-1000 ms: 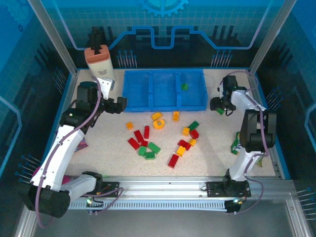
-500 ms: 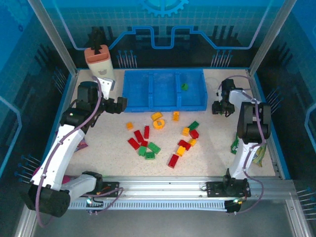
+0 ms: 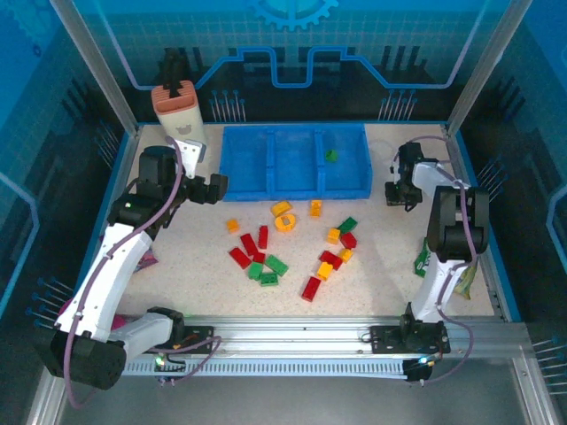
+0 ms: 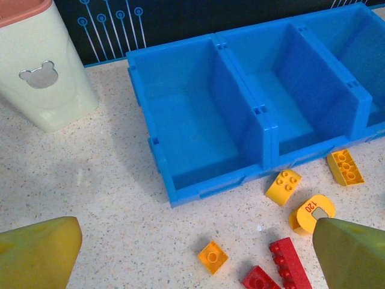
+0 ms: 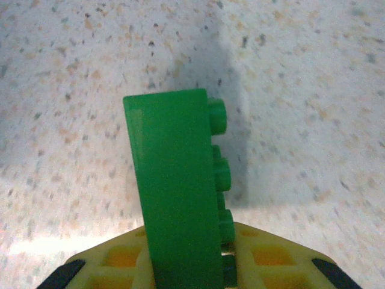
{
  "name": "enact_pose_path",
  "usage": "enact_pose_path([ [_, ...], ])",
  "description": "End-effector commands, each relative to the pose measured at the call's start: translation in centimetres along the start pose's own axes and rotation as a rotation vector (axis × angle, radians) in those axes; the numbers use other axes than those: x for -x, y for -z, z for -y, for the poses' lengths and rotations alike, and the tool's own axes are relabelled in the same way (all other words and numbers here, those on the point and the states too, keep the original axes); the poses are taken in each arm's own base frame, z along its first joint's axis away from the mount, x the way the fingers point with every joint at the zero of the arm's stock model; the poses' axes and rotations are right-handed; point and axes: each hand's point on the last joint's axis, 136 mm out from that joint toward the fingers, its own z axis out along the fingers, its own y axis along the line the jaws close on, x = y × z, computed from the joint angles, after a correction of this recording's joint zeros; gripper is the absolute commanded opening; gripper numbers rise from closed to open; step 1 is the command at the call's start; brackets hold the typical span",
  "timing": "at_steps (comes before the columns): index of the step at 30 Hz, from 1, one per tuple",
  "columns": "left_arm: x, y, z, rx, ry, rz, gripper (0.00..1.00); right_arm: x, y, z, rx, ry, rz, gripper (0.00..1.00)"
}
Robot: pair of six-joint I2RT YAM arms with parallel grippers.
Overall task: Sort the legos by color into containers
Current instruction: Pick up the lego from the middle-right of the table, then place the lego in the container.
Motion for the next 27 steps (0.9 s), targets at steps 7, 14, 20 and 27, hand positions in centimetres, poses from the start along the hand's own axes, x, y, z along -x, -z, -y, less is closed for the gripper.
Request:
enact_pose_path([
  [7,-0.5,0.3,-0.1,0.003,-0.013,-0.005,0.99,3.3,10.9,-3.6,0.025,0.02,0.215,0.24],
  [14,-0.5,0.4,-0.1,0.002,-0.011,-0.001,0.99,8.5,15.2,-9.1,0.066,0.132,0.357,0.24],
  [20,-0.4,0.8,-0.2,0.011,-0.014,0.009,0.99,11.2,12.9,-12.4,0.053,0.21,0.331,0.24],
  [27,-0.5,0.9,-0.4,0.017,-0.013,0.01,0.99,11.8,8.8,-14.3,0.059,0.233,0.261,0.25],
])
